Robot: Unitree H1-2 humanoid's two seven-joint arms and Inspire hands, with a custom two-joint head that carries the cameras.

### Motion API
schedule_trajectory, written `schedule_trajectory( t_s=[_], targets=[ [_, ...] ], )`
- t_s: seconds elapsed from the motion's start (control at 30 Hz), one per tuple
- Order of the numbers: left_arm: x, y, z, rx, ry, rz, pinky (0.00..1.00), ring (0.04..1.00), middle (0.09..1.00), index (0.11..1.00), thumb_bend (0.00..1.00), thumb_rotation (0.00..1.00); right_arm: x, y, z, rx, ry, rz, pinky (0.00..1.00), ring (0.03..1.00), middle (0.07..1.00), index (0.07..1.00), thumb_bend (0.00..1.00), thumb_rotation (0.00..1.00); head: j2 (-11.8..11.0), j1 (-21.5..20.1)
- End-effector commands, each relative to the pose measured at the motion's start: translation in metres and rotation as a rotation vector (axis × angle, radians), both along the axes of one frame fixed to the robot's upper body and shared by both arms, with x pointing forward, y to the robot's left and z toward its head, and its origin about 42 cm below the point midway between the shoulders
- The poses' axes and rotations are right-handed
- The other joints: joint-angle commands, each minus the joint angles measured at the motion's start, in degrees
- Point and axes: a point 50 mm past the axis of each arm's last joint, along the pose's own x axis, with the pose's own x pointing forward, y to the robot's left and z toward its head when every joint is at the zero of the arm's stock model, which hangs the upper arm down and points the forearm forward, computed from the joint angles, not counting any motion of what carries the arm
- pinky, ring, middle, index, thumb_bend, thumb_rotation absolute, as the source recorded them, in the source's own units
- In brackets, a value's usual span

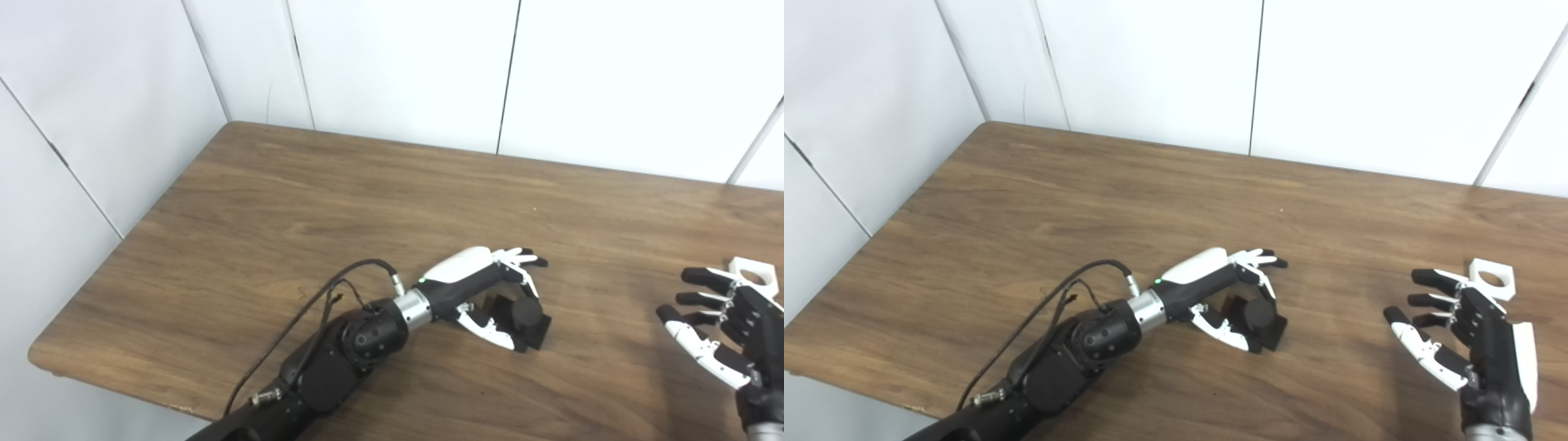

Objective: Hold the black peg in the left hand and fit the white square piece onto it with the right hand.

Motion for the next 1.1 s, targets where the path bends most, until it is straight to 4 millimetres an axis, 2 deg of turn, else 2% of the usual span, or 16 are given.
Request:
schedule_trajectory(
  t_s=[0.0,0.1,0.2,0.23,0.27,0.33,0.37,0.43,0.47,0.53,0.57,0.6,0.8,0.97,1.07],
  targets=[
    [-0.015,-0.015,-0.026,0.119,0.057,-0.081,1.0,1.0,0.942,0.488,0.52,0.08,-0.004,0.002,0.01,0.014,-0.06,0.001,0.5,0.622,0.699,0.646,0.48,0.08,0.0,0.1],
    [-0.015,-0.014,-0.027,0.128,0.054,-0.085,1.0,1.0,0.942,0.488,0.52,0.08,-0.004,0.004,0.011,0.017,-0.063,-0.001,0.49,0.62,0.695,0.644,0.48,0.08,0.4,-1.6],
    [-0.016,-0.008,-0.025,0.127,0.049,-0.084,1.0,1.0,0.938,0.488,0.52,0.08,-0.004,0.007,0.011,0.023,-0.065,-0.003,0.49,0.619,0.693,0.641,0.48,0.07,0.9,-6.6],
    [-0.017,-0.005,-0.025,0.126,0.046,-0.084,1.0,1.0,0.937,0.488,0.52,0.08,-0.004,0.009,0.01,0.021,-0.069,-0.002,0.49,0.617,0.69,0.639,0.49,0.07,1.2,-9.5],
    [-0.017,-0.003,-0.024,0.125,0.044,-0.084,1.0,1.0,0.936,0.488,0.52,0.08,-0.004,0.011,0.01,0.02,-0.072,-0.002,0.49,0.615,0.687,0.635,0.49,0.07,1.2,-10.4],
    [-0.018,0.008,-0.021,0.125,0.04,-0.082,1.0,1.0,0.933,0.488,0.52,0.08,-0.002,0.017,0.01,0.022,-0.083,0.008,0.49,0.615,0.687,0.631,0.5,0.1,1.7,-19.8],
    [-0.019,0.012,-0.02,0.125,0.039,-0.081,1.0,1.0,0.933,0.488,0.52,0.08,-0.002,0.02,0.01,0.024,-0.087,0.011,0.49,0.615,0.687,0.63,0.5,0.11,1.6,-20.9],
    [-0.021,0.029,-0.016,0.116,0.041,-0.074,1.0,1.0,0.928,0.488,0.52,0.07,0.001,0.03,0.009,0.017,-0.097,0.017,0.5,0.622,0.681,0.626,0.52,0.15,1.1,-29.0],
    [-0.021,0.034,-0.015,0.113,0.043,-0.072,1.0,1.0,0.926,0.488,0.52,0.07,0.002,0.034,0.009,0.01,-0.099,0.019,0.5,0.626,0.681,0.628,0.52,0.17,1.0,-29.7],
    [-0.023,0.047,-0.015,0.101,0.051,-0.072,1.0,1.0,0.921,0.488,0.52,0.07,0.005,0.045,0.012,-0.011,-0.103,0.014,0.49,0.607,0.675,0.631,0.52,0.2,0.5,-35.6],
    [-0.023,0.051,-0.015,0.099,0.054,-0.072,1.0,1.0,0.92,0.488,0.52,0.06,0.006,0.049,0.013,-0.017,-0.105,0.01,0.48,0.596,0.672,0.631,0.52,0.21,0.4,-36.2],
    [-0.024,0.055,-0.015,0.098,0.056,-0.073,1.0,1.0,0.918,0.488,0.52,0.06,0.007,0.053,0.014,-0.016,-0.109,0.007,0.47,0.589,0.67,0.631,0.52,0.2,0.3,-38.7],
    [-0.025,0.067,-0.016,0.106,0.074,-0.084,1.0,1.0,0.916,0.488,0.52,0.06,0.016,0.067,0.019,0.012,-0.12,0.007,0.47,0.604,0.659,0.63,0.53,0.15,-1.4,-46.3],
    [-0.023,0.069,-0.016,0.104,0.072,-0.089,1.0,1.0,0.907,0.488,0.52,0.05,0.024,0.067,0.021,-0.006,-0.131,0.003,0.46,0.584,0.647,0.629,0.52,0.14,-2.8,-48.7],
    [-0.022,0.07,-0.016,0.093,0.068,-0.09,1.0,0.995,0.9,0.487,0.52,0.05,0.029,0.063,0.022,-0.03,-0.137,-0.004,0.46,0.588,0.653,0.631,0.53,0.17,-3.4,-49.2]
  ],
)
